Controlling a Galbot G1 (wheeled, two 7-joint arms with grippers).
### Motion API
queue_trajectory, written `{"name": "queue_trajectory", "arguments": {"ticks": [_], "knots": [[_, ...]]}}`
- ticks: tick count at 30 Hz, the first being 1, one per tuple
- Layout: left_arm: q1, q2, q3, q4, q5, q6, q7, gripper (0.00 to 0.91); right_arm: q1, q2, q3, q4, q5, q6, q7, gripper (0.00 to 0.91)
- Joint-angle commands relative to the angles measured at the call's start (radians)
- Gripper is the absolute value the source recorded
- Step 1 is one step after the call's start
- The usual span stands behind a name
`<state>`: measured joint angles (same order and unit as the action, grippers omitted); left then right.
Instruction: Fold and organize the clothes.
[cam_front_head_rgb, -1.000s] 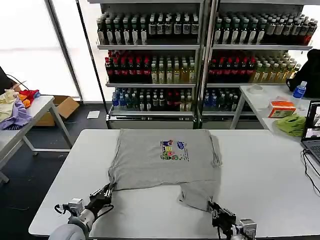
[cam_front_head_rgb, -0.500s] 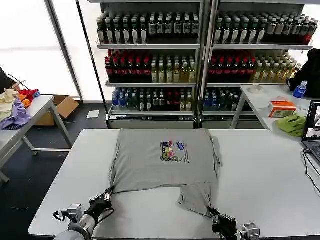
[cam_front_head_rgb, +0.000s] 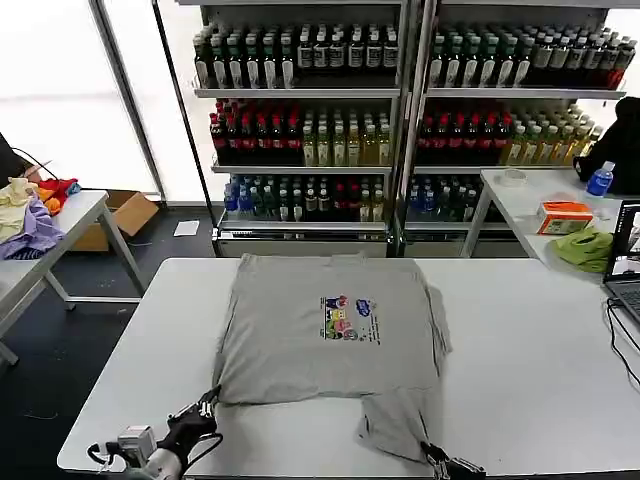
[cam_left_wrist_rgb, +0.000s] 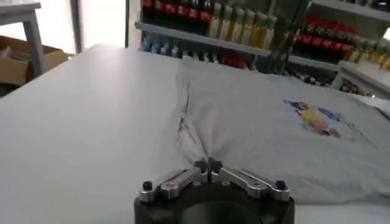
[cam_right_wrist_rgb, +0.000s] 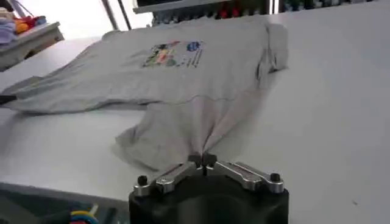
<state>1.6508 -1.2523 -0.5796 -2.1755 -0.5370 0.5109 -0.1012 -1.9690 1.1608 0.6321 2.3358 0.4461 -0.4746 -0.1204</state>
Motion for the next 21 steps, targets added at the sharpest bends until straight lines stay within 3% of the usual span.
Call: {"name": "queue_trajectory", "arguments": {"ticks": [1, 3, 6, 8, 11, 21], "knots": [[0.112, -0.028, -0.039, -0.117, 0.043, 0.024, -0.004, 0.01, -0.092, -0.001, 0.047, 0.054, -0.003, 0.008, -0.051, 0.0], [0.122, -0.027, -0.038, -0.121, 0.057, 0.026, 0.002, 0.01, -0.087, -0.007, 0.05, 0.055, -0.012, -0.003, -0.079, 0.0], [0.126, -0.031, -0.046, -0.127, 0.051, 0.036, 0.003, 0.01, -0.082, -0.006, 0.041, 0.05, -0.017, 0.021, -0.079, 0.0], [0.115, -0.023, -0.049, -0.121, 0.04, 0.04, 0.015, 0.02, -0.057, 0.006, 0.034, 0.041, 0.008, 0.084, -0.047, 0.0], [0.055, -0.004, -0.039, -0.093, 0.033, 0.052, 0.016, 0.01, 0.032, 0.032, 0.035, 0.021, 0.086, 0.1, -0.012, 0.0], [-0.112, 0.129, -0.025, -0.007, -0.103, 0.044, 0.033, 0.01, 0.342, 0.043, -0.014, -0.073, 0.128, 0.187, 0.091, 0.0]]}}
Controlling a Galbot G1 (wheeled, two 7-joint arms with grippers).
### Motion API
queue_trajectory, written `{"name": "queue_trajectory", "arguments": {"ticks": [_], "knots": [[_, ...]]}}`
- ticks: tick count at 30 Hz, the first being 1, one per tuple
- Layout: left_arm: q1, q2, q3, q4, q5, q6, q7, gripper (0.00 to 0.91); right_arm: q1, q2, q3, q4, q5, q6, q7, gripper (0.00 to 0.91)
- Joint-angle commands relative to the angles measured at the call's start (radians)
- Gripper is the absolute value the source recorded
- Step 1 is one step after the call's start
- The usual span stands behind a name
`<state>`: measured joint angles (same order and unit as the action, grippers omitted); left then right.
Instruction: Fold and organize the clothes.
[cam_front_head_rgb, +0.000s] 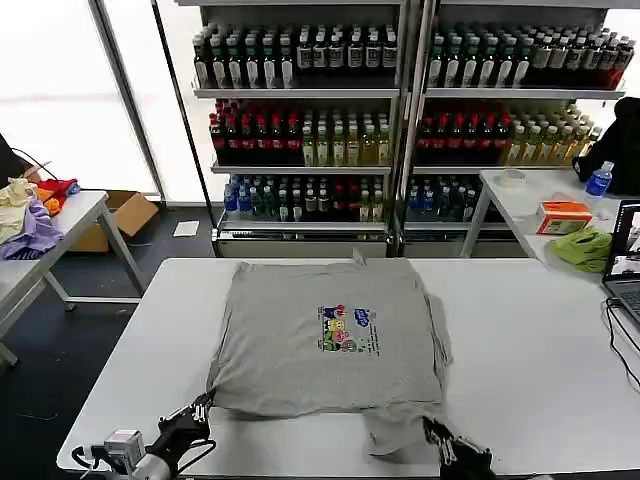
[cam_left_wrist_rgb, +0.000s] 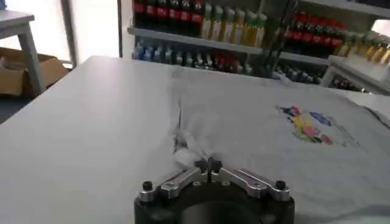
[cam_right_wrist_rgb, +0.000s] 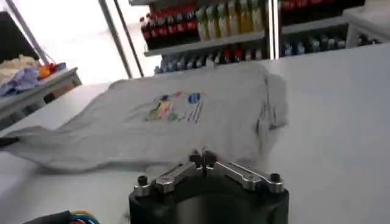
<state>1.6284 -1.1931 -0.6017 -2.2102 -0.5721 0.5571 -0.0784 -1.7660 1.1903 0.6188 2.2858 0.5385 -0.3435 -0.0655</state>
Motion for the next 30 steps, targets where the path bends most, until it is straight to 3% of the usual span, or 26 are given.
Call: {"name": "queue_trajectory", "arguments": {"ticks": [1, 9, 16, 23, 24, 25, 28, 30], "knots": [[-0.103, 0.084, 0.0, 0.034, -0.076, -0.002, 0.009, 0.01, 0.152, 0.011, -0.002, -0.03, 0.035, 0.055, 0.04, 0.0], [-0.31, 0.139, 0.049, 0.176, -0.117, 0.001, 0.014, 0.01, 0.383, 0.002, -0.09, -0.17, -0.004, 0.04, 0.073, 0.0], [-0.443, 0.171, 0.083, 0.297, -0.137, 0.004, 0.043, 0.01, 0.561, 0.022, -0.196, -0.314, -0.077, 0.037, 0.136, 0.0], [-0.54, 0.134, 0.147, 0.439, -0.123, 0.014, 0.052, 0.04, 0.669, 0.028, -0.262, -0.487, -0.189, 0.009, 0.142, 0.0], [-0.553, 0.127, 0.153, 0.457, -0.119, 0.014, 0.051, 0.907, 0.681, 0.034, -0.271, -0.509, -0.224, 0.012, 0.151, 0.564], [-0.564, 0.118, 0.16, 0.478, -0.114, 0.014, 0.052, 0.907, 0.694, 0.039, -0.276, -0.533, -0.239, 0.009, 0.152, 0.907], [-0.576, 0.107, 0.165, 0.509, -0.076, 0.013, 0.064, 0.907, 0.696, 0.043, -0.297, -0.543, -0.236, -0.037, 0.128, 0.907], [-0.577, 0.106, 0.16, 0.524, -0.066, 0.011, 0.071, 0.907, 0.692, 0.051, -0.3, -0.546, -0.234, -0.029, 0.121, 0.907]]}}
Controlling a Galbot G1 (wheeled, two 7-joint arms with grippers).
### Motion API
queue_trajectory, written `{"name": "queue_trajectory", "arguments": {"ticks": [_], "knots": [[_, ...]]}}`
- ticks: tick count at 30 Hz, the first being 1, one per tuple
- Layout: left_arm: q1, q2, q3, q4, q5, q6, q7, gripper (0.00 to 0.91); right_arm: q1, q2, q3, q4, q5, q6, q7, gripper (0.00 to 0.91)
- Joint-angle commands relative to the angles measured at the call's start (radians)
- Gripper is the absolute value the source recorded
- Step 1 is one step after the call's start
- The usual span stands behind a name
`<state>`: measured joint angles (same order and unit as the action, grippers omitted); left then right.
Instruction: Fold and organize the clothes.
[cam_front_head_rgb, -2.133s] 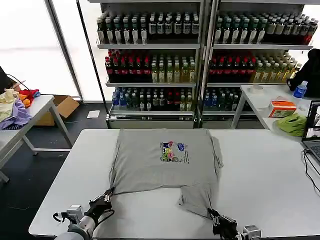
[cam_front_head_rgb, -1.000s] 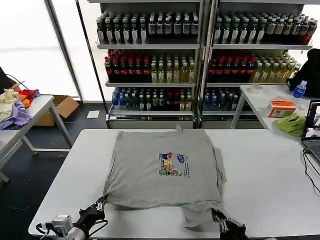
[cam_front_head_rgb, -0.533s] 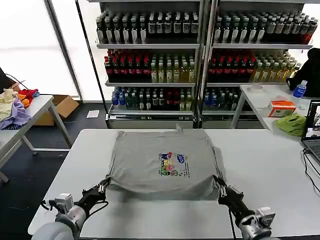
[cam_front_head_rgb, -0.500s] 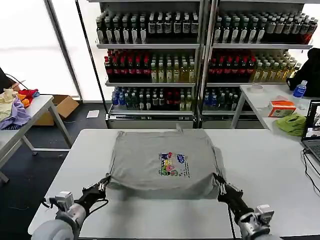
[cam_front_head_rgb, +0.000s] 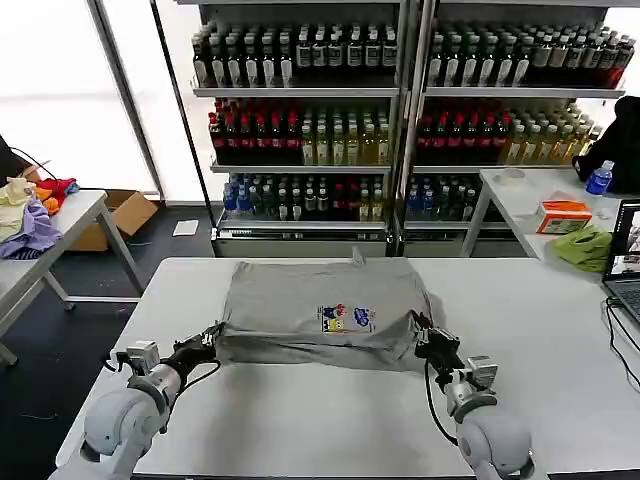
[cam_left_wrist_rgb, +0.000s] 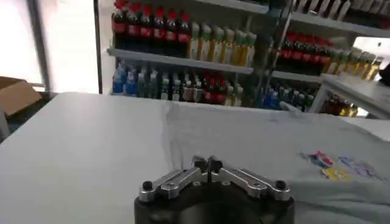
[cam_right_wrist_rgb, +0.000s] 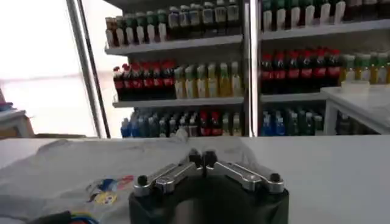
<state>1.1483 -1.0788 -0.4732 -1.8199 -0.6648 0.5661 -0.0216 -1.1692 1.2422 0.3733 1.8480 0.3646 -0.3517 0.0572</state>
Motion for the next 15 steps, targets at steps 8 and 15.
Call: {"name": "queue_trajectory", "arguments": {"ticks": [8, 15], "knots": [[-0.051, 0.011, -0.028, 0.069, 0.031, -0.013, 0.03, 0.907, 0.057, 0.021, -0.026, -0.044, -0.017, -0.021, 0.02, 0.907], [0.074, 0.018, -0.088, -0.067, 0.031, -0.023, 0.022, 0.907, -0.037, 0.01, 0.058, 0.089, -0.04, -0.029, 0.078, 0.907]]}}
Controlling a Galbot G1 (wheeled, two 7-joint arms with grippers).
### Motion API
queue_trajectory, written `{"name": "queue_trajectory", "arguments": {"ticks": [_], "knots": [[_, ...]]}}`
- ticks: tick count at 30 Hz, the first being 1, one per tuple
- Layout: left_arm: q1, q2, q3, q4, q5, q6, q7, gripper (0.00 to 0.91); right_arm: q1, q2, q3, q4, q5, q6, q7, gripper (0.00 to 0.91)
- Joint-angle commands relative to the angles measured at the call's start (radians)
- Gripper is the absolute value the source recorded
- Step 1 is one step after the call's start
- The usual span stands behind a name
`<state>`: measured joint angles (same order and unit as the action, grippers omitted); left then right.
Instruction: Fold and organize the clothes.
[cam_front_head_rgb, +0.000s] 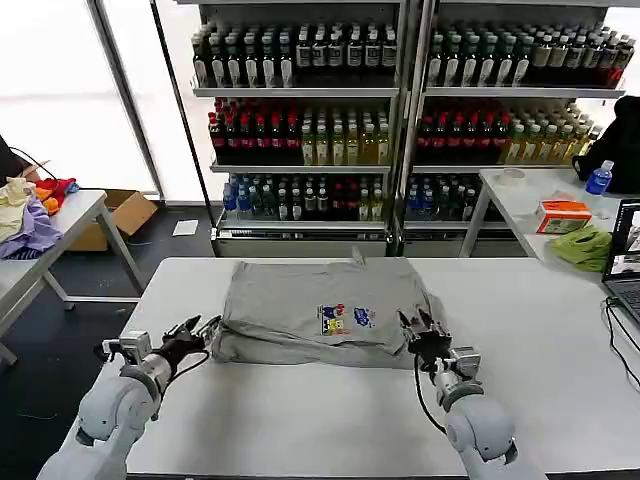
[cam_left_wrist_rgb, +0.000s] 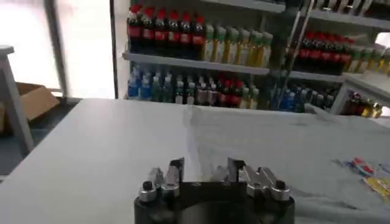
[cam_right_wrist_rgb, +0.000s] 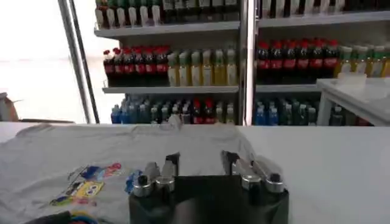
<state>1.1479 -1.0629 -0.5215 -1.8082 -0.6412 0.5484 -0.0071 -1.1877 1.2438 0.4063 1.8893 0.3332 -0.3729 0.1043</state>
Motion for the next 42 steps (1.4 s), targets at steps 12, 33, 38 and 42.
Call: {"name": "queue_trajectory", "arguments": {"ticks": [12, 33, 38, 42], "knots": [[0.211, -0.065, -0.001, -0.133, 0.043, -0.015, -0.027, 0.907, -0.233, 0.004, 0.054, 0.148, -0.143, -0.059, 0.103, 0.907], [0.109, -0.093, 0.03, 0.016, 0.02, -0.04, -0.011, 0.121, -0.125, 0.041, -0.045, -0.016, -0.079, -0.085, 0.137, 0.0], [0.112, -0.093, 0.035, 0.027, 0.021, -0.062, 0.005, 0.0, -0.124, 0.035, -0.052, -0.027, -0.073, -0.099, 0.137, 0.0], [0.116, -0.098, 0.034, 0.027, 0.022, -0.072, 0.003, 0.0, -0.128, 0.031, -0.042, -0.025, -0.06, -0.1, 0.138, 0.0]]}}
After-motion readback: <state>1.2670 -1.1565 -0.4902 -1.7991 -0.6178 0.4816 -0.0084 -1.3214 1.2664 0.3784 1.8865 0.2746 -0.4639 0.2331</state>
